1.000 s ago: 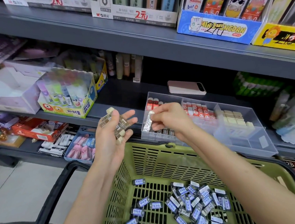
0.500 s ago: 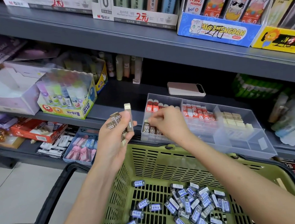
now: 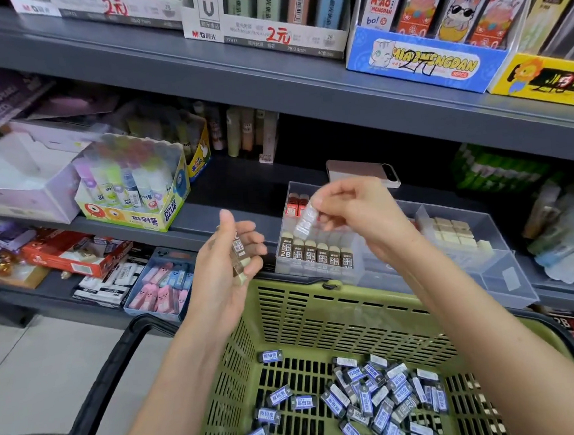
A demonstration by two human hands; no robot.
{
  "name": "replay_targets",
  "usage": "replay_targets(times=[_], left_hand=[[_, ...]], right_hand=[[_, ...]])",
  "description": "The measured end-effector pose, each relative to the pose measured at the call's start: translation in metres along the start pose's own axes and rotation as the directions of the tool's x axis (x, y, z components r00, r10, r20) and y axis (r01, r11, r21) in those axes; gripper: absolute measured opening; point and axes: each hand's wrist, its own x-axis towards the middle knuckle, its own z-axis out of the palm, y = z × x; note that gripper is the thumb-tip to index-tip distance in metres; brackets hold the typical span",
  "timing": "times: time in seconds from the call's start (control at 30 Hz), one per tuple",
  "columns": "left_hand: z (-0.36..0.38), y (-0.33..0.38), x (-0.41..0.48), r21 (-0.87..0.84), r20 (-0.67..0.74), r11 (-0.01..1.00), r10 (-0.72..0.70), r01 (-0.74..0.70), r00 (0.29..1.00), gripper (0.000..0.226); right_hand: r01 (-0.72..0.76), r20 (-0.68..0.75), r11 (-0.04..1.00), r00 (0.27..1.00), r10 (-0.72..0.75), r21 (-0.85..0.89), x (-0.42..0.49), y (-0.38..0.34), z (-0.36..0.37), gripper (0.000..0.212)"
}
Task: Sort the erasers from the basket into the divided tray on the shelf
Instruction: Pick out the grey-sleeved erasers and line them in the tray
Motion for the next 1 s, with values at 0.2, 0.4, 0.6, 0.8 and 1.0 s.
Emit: replay_targets(times=[0.2, 0.4, 0.6, 0.8, 1.0], left_hand=[[-0.004, -0.002, 0.003, -0.047, -0.033, 0.999, 0.014, -0.016, 0.999, 0.035], [-0.005, -0.002, 0.001, 0.060, 0.050, 0.992, 0.111, -0.114, 0.993, 0.039], [-0.004, -0.005, 0.001, 0.040, 0.043, 0.981, 0.189, -0.191, 0.981, 0.017], [-0.006, -0.007, 0.004, 0.085, 0.091, 0.978, 0.181, -0.189, 0.979, 0.017], [-0.006, -0.007, 0.004, 0.042, 0.054, 0.984, 0.172, -0.174, 0.984, 0.018]], right_hand=[[-0.111, -0.010, 0.921, 0.993, 0.116, -0.372, 0.003, 0.025, 0.009, 0.016], [-0.105, -0.031, 0.880, 0.994, 0.102, -0.464, 0.002, 0.029, 0.022, 0.021], [-0.150, -0.088, 0.893, 0.988, 0.125, -0.425, 0.000, 0.032, 0.030, 0.028], [-0.087, -0.066, 0.839, 0.996, 0.061, -0.538, -0.005, 0.024, 0.029, 0.018], [0.160, 0.140, 0.926, 0.983, -0.119, -0.341, -0.033, 0.005, 0.048, 0.011]])
